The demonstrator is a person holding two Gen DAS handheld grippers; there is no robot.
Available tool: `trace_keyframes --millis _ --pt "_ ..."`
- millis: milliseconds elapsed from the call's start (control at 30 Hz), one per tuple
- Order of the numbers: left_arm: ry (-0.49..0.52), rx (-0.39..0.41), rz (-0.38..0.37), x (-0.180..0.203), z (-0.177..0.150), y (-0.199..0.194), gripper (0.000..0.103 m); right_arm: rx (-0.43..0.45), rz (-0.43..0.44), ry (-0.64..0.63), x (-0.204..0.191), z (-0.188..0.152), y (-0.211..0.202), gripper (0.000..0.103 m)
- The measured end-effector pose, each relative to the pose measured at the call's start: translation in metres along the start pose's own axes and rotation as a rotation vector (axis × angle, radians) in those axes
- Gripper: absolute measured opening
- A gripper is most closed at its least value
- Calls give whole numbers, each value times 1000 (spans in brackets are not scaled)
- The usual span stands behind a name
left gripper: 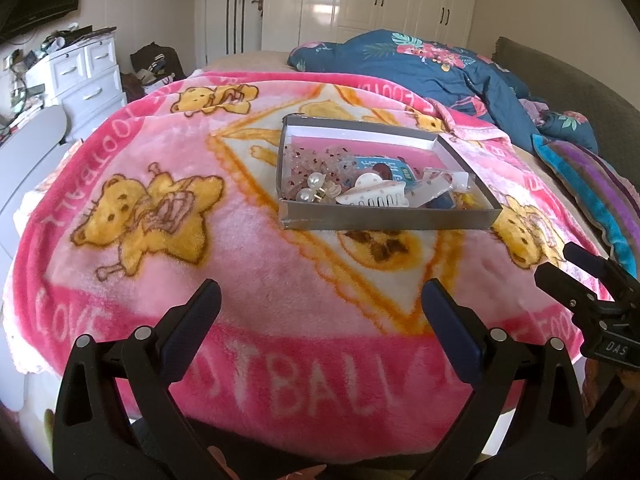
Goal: Organize jewelry
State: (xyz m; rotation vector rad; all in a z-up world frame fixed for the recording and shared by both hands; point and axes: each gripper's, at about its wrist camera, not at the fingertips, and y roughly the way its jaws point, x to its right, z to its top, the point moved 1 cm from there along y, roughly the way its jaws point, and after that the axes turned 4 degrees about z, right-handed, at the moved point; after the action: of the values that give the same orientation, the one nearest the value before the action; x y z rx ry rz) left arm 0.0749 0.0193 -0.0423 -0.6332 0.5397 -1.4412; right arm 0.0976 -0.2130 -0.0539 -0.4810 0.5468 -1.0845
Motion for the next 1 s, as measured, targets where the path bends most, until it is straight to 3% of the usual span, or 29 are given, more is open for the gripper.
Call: trace_keyframes --millis 1000 --pt "0 -3 6 0 1 -3 94 0 -1 0 -1 -1 -1 99"
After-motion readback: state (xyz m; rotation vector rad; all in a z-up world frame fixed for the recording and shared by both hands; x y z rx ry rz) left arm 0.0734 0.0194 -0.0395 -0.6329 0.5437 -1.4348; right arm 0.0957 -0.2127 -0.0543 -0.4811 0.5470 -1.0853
